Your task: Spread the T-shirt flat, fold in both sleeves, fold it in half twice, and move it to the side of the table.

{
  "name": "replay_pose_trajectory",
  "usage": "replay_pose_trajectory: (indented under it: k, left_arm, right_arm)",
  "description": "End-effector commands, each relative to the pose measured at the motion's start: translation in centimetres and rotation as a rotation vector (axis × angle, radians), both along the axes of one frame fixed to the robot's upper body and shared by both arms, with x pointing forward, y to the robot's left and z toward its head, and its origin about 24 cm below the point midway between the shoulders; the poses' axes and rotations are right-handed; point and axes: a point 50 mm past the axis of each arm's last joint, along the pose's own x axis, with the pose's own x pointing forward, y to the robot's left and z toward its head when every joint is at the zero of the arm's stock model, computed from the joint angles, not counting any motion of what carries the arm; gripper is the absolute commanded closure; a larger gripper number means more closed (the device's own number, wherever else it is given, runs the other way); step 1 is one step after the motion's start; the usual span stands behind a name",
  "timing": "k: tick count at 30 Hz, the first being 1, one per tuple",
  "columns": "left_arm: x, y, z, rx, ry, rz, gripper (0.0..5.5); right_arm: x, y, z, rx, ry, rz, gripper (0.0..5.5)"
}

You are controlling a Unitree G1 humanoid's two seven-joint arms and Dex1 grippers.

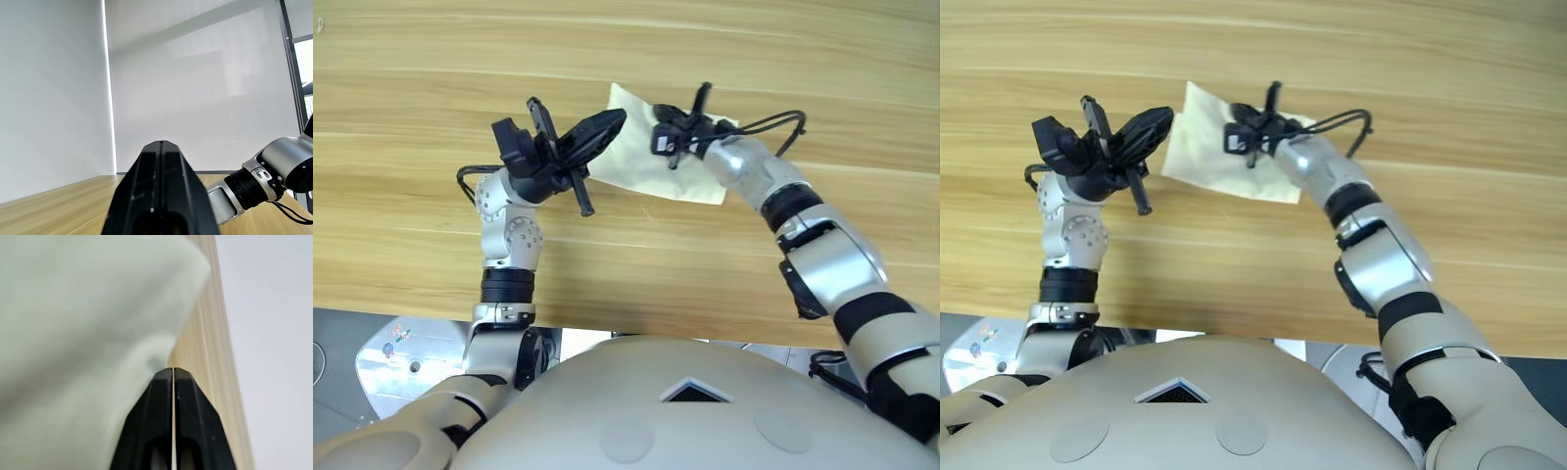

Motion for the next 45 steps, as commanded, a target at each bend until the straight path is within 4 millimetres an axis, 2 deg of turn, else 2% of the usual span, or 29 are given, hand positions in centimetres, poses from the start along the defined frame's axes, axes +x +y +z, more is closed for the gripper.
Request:
replay_pose_trajectory:
  k: [1,4,7,9,13,16,23,28,32,38,42,44,45]
  left_arm:
    - [0.1,-0.4,-0.2,0.008,0.001,0.019,5.50]
    - [-0.2,-0.4,-0.4,0.003,0.003,0.043,5.50]
    - [-0.8,0.0,-0.7,-0.004,0.004,0.081,5.50]
    - [-1.3,0.3,-1.0,-0.008,0.006,0.111,5.50]
    - [-1.8,0.6,-1.3,-0.018,0.017,0.152,5.50]
    - [-2.1,1.1,-1.6,-0.021,0.030,0.190,5.50]
    - [-2.1,2.3,-2.6,-0.016,0.077,0.274,5.50]
    - [-1.7,3.0,-3.5,-0.019,0.113,0.325,5.50]
    - [-1.6,3.8,-3.7,-0.047,0.141,0.339,5.50]
    - [-1.2,4.6,-4.6,-0.091,0.181,0.384,5.50]
    - [0.4,5.4,-5.5,-0.139,0.245,0.458,5.50]
    - [2.2,6.5,-6.1,-0.170,0.325,0.575,5.50]
    - [3.3,7.2,-6.5,-0.162,0.386,0.666,5.50]
  right_arm:
    - [-3.3,-8.2,-4.3,-0.016,0.253,-0.362,5.49]
    - [-4.2,-13.3,-4.2,-0.026,0.230,-0.677,5.49]
    - [-5.5,-18.3,-3.2,-0.050,0.166,-0.957,5.49]
    - [-6.3,-20.5,-2.5,-0.059,0.131,-1.081,5.49]
    - [-9.3,-25.1,-1.5,-0.102,0.090,-1.333,5.49]
    - [-10.8,-26.5,-1.3,-0.122,0.083,-1.424,5.49]
    - [-11.6,-26.9,-1.6,-0.125,0.100,-1.458,5.49]
    - [-10.0,-26.1,-1.0,-0.065,0.049,-1.430,5.49]
    - [-8.5,-26.1,0.5,-0.044,-0.040,-1.408,5.49]
    - [-5.3,-25.7,4.2,-0.010,-0.236,-1.335,5.49]
    - [-2.7,-25.3,8.7,0.009,-0.479,-1.247,5.49]
    - [-1.3,-24.0,11.5,-0.001,-0.679,-1.163,5.49]
    - [-0.4,-22.1,12.6,0.001,-0.790,-1.082,5.49]
